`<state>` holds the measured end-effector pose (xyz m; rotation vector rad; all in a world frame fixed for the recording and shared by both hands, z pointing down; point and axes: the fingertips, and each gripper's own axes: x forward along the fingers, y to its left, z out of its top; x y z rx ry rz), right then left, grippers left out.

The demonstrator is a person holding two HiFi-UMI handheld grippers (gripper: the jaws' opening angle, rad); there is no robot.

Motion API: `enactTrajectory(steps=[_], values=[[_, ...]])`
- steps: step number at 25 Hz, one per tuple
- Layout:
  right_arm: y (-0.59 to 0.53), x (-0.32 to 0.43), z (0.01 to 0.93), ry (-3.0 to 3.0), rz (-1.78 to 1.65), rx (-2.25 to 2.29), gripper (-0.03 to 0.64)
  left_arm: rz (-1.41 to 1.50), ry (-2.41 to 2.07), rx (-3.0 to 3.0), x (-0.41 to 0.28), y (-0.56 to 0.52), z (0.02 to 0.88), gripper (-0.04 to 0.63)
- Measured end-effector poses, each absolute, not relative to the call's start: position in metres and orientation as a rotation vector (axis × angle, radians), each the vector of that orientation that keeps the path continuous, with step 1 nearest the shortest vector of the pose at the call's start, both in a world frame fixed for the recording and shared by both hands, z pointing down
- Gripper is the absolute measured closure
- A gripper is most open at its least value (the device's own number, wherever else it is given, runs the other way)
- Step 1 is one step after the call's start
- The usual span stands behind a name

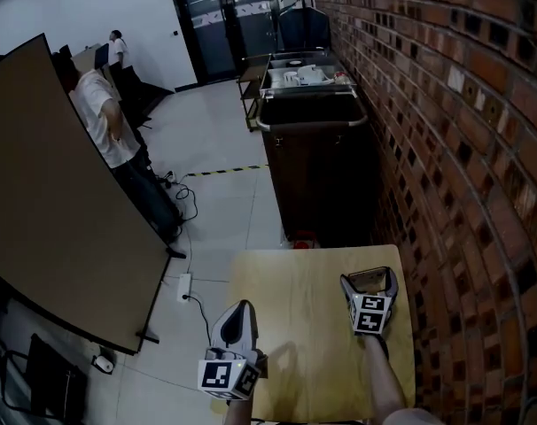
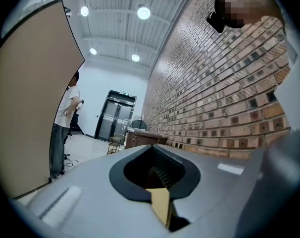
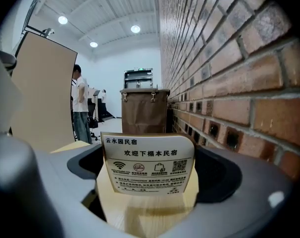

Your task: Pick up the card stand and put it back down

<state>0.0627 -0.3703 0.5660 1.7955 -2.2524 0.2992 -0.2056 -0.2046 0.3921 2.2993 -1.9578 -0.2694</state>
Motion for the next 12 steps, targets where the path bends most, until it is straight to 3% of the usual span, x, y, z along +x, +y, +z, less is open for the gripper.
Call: enactTrajectory(steps=[12], values=[[-0.273,0.074,0.442,-2.443,0.101,1.898,0.058,-0.325,-2.036,2.334,-0.207,-0.19,0.366,0.591]])
